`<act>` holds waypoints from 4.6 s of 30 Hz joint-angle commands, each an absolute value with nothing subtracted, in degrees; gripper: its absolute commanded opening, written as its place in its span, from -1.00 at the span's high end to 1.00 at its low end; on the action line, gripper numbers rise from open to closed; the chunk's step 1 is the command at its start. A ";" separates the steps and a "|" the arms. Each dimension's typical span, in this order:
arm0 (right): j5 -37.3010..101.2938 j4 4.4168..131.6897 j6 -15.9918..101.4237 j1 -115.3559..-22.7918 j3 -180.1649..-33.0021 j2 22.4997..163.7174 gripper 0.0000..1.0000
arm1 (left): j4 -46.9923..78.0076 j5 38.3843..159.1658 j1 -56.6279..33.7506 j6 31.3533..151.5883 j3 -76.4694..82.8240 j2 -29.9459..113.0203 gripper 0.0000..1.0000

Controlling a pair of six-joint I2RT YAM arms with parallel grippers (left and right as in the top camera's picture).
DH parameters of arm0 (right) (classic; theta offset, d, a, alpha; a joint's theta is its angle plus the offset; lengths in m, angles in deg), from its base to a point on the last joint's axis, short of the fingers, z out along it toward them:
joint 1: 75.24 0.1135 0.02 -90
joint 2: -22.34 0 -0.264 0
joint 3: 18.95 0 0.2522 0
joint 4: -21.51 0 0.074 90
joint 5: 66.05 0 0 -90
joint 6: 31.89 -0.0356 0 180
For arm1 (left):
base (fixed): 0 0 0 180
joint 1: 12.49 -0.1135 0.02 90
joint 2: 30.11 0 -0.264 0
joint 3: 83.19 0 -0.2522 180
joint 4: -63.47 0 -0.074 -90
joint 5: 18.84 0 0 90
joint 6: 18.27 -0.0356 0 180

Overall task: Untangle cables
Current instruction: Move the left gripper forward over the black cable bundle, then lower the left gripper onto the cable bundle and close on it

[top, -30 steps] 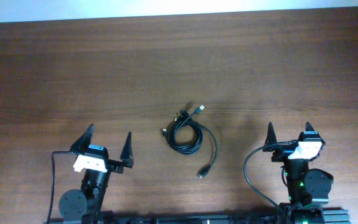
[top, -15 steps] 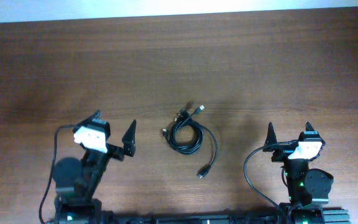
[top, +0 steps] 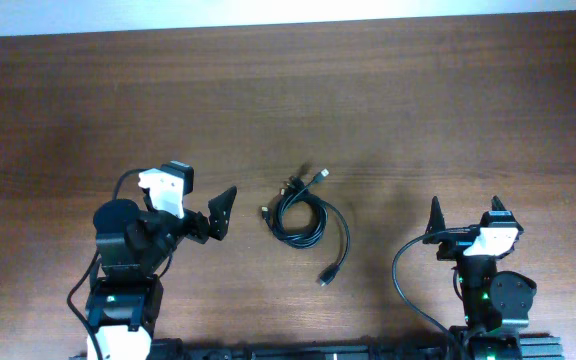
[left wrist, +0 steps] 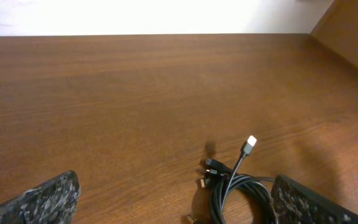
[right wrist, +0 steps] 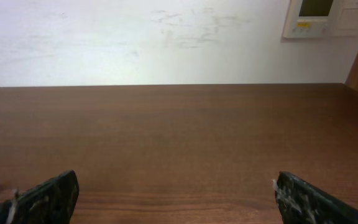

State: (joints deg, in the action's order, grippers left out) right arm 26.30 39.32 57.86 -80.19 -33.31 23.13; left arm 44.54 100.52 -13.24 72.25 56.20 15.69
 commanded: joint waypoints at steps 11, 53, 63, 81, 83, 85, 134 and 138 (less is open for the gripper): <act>25.38 39.72 57.40 -80.52 -33.02 22.65 -0.97 | 45.20 116.76 -10.01 72.84 54.08 15.93 -0.97; 25.38 39.72 57.40 -80.52 -33.02 22.65 -0.97 | 36.00 72.94 18.91 93.19 34.19 45.33 -0.68; 25.38 39.72 57.40 -80.52 -33.02 22.65 -0.97 | 21.66 65.36 19.02 103.46 34.19 52.67 -0.31; 25.38 39.72 57.40 -80.52 -33.02 22.65 -0.97 | 29.11 65.29 19.13 73.62 34.26 54.66 -0.36; 25.38 39.72 57.40 -80.52 -33.02 22.65 -0.97 | 29.75 68.42 19.13 69.19 34.26 55.38 -0.43; 25.38 39.72 57.40 -80.52 -33.02 22.65 -0.97 | 30.86 72.11 19.13 62.43 34.26 57.39 -0.47; 25.38 39.72 57.40 -80.52 -33.02 22.65 -0.97 | 26.86 72.20 19.41 124.44 34.10 55.16 1.00; 25.38 39.72 57.40 -80.52 -33.02 22.65 -0.97 | 26.86 72.20 19.41 126.15 34.10 55.16 1.00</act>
State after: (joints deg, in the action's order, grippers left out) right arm 26.30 39.32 57.86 -80.19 -33.31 23.13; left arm 26.97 73.03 19.24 123.74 34.67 55.60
